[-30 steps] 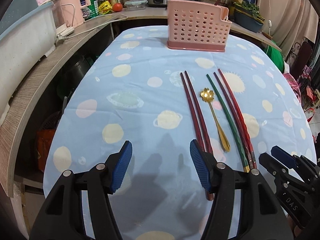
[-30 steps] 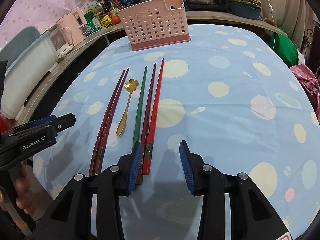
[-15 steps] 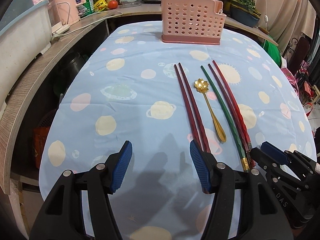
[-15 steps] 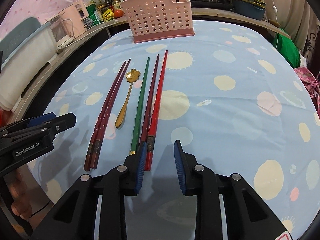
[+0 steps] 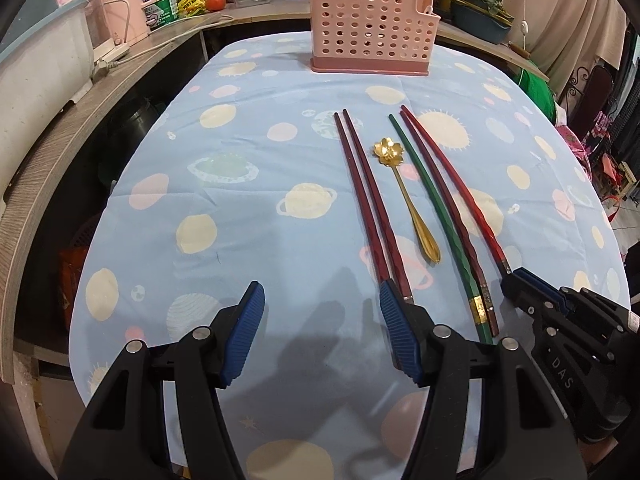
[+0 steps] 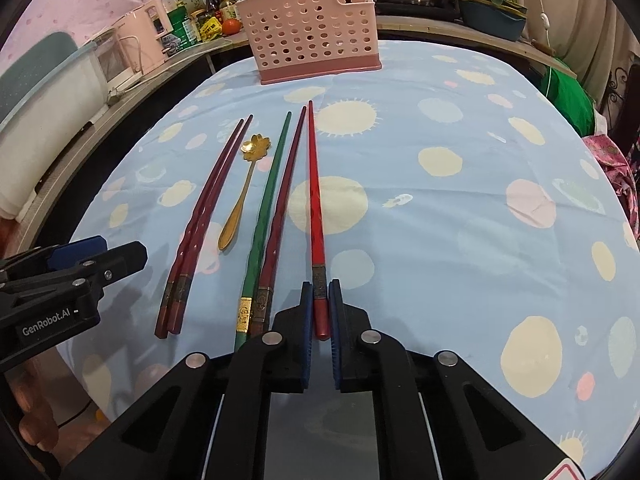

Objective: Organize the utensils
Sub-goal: 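Grasp another red chopstick with the right tool while the left tool approaches a dark red chopstick, then close the left tool on the dark red chopstick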

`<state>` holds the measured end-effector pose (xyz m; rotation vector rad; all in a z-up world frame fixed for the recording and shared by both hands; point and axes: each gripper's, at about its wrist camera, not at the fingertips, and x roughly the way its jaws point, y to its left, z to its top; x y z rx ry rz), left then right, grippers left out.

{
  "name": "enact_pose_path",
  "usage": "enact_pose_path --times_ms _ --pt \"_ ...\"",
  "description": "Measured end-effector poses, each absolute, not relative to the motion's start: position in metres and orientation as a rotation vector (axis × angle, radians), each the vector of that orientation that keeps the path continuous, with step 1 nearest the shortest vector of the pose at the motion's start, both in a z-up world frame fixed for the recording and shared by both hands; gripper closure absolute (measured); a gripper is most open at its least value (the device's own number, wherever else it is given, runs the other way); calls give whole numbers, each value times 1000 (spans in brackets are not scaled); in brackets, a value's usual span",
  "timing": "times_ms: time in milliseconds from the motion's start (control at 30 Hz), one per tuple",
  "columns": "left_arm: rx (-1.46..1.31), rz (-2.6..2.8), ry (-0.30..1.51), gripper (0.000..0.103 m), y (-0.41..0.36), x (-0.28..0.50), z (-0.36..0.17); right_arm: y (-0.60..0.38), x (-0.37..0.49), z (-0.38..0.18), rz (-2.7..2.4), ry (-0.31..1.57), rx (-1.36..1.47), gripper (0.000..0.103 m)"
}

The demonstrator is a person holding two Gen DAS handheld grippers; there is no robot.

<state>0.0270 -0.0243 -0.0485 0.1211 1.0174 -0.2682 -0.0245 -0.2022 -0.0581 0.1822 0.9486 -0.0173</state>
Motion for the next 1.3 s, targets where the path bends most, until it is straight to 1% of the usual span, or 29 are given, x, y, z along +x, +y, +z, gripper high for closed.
enact_pose_path --times_ms 700,933,1067,1133,1233,1300 --pt "122 -305 1080 46 -34 22 -67 -208 -28 -58 -23 946 222 96" --pt "121 -302 1071 45 -35 21 -68 -209 -28 -58 -23 946 222 96" --pt "127 -308 1069 45 -37 21 -68 -209 -29 -58 -23 946 223 96" --pt "155 -293 1075 49 -39 21 -72 -209 -29 -58 -22 946 222 96" --pt "147 -275 1075 49 -33 23 -71 -209 -29 -58 -23 946 224 96" --pt "140 -265 1074 51 -29 23 -71 -209 -30 -59 -23 945 226 96"
